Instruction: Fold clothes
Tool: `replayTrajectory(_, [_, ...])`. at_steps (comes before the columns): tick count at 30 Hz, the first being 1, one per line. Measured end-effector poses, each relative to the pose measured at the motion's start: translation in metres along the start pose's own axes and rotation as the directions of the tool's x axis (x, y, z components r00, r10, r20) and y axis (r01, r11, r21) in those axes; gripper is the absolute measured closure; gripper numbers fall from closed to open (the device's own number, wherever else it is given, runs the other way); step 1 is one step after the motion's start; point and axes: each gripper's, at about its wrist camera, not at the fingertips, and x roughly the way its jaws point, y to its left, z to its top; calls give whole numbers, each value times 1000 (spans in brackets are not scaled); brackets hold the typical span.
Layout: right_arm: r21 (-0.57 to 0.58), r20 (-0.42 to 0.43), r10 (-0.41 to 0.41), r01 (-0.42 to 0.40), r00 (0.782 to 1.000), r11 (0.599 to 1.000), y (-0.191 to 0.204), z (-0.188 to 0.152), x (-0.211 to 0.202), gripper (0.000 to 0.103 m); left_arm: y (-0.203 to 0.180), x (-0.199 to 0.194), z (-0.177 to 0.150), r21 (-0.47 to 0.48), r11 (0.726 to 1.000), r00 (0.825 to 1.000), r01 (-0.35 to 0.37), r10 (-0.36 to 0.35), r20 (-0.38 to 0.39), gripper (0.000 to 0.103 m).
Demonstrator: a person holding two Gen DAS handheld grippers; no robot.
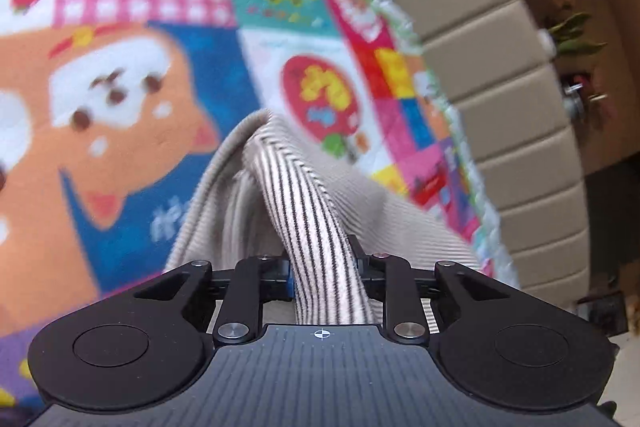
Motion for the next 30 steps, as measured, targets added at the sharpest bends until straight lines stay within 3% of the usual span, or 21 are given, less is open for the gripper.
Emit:
replayTrajectory(3, [38, -28, -87, 88, 996, 995, -14, -10, 14, 77, 15, 12, -11, -79, 997, 998, 3, -8, -62, 62])
replayTrajectory(5, [73, -44, -126, 129, 991, 989, -26, -15, 22, 77, 18, 21, -13, -133, 990, 995, 48, -59, -75, 32])
replayTrajectory(9, [73, -40, -114, 116, 993, 991, -29, -18, 21, 76, 20, 32, -11, -166, 986, 1000, 7, -12, -29, 21])
replayTrajectory(12, [52, -32, -114, 115, 993, 992, -26, -20, 22, 73, 28, 44, -12, -224, 975, 999, 0, -10, -48, 14])
replayTrajectory(15, [56, -46, -121, 123, 992, 991, -27, -21, 27, 67, 22, 60, -13, -172, 985, 998, -24, 12, -67, 7])
replayTrajectory(16, [57, -42, -125, 127, 991, 990, -28, -21, 27, 58, 16, 63, -13, -130, 991, 998, -41, 33, -57, 7])
replayTrajectory(17, [66, -32, -130, 132, 991, 989, -30, -19, 26, 42, 9, 66, -14, -78, 996, 998, -50, 47, -40, 13])
replayTrajectory(18, [79, -20, -136, 137, 990, 987, -33, -18, 24, 34, 2, 68, -14, -23, 998, 998, -64, 64, -22, 27])
replayTrajectory(19, [97, -7, -141, 141, 990, 985, -36, -16, 22, 21, -6, 67, -14, 38, 996, 996, -86, 87, -7, 57])
replayTrajectory(22, [192, 23, -142, 135, 990, 972, -53, -11, 14, 16, -16, 56, -15, 99, 992, 997, -78, 77, 16, 77])
replayTrajectory(25, [242, 33, -121, 109, 992, 964, -63, -10, 12, 16, -20, 38, -14, 98, 994, 999, -41, 38, 32, 81])
replayTrajectory(28, [168, 42, -81, 73, 996, 983, -51, -11, 15, 16, -22, 28, -12, 80, 997, 999, -13, 10, 47, 81])
replayTrajectory(30, [82, 38, -68, 65, 997, 994, -37, -13, 21, 16, -22, 32, -12, 82, 996, 999, -39, 37, 35, 81])
